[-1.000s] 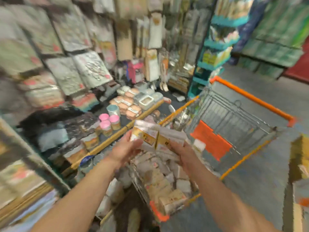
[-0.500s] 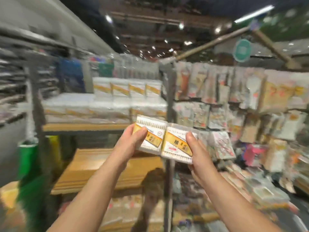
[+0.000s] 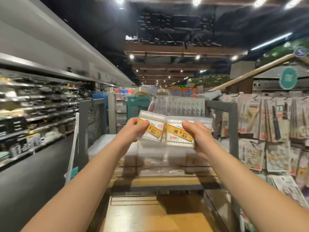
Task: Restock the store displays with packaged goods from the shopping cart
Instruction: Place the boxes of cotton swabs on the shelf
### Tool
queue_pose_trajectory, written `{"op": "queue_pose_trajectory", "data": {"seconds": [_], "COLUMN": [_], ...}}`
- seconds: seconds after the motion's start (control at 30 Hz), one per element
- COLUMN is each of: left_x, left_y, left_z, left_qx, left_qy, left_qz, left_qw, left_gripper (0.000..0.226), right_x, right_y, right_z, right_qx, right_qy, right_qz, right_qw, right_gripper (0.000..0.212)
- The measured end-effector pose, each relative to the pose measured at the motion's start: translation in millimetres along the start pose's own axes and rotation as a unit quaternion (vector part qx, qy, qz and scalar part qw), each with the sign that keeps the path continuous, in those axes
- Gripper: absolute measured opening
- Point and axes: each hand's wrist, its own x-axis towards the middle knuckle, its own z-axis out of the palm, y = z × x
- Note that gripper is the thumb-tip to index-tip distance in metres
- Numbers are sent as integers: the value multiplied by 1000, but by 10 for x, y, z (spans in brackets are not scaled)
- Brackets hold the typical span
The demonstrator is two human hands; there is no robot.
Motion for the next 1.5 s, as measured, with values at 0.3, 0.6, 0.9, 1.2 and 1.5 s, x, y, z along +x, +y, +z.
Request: {"op": "queue_pose_trajectory", "data": {"seconds": [0.3, 0.6, 0.9, 1.2, 1.5], "left_x": [276, 762, 1015, 951, 797], "left_y": [-404, -522, -589, -569, -459], "left_z": [-663, -917, -997, -887, -751], "left_qx": [-33, 57, 102, 76, 11], "left_qy": [48, 163, 73, 35, 123], "left_qz": [-38, -71, -122, -137, -143], "left_qw": [998, 982, 985, 987, 982], "left_gripper": [70, 80, 80, 31, 78], "right_x": [607, 789, 854, 815, 753], "right_y": [105, 108, 149, 207, 151], "right_z": [75, 57, -238, 24, 657], "right_qx": [-137, -150, -195, -242, -329], "right_qy": [-62, -123, -89, -106, -162], "right_qz": [0, 4, -21, -38, -100], "right_qw": [989, 981, 977, 964, 925], "right_gripper": [71, 34, 56, 68, 80]}}
